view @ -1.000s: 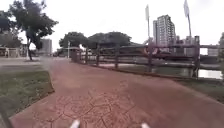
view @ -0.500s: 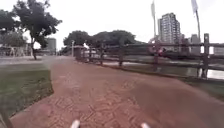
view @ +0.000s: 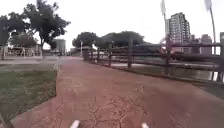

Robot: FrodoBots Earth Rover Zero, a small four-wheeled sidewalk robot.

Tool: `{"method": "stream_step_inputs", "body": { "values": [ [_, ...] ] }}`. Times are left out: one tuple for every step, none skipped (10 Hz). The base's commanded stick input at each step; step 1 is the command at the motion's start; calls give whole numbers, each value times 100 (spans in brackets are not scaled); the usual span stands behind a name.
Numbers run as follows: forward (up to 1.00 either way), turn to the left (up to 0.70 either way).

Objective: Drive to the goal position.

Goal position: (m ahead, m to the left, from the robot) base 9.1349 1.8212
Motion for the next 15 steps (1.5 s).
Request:
{"method": "stream_step_inputs", "body": {
  "values": [
    [50,54],
    [50,54],
    [50,54],
    [50,54],
    [50,14],
    [50,4],
    [50,4],
    [50,4],
    [50,4],
    [50,4],
    [50,4],
    [50,4],
    [50,4],
    [50,4],
    [50,4]
  ]
}}
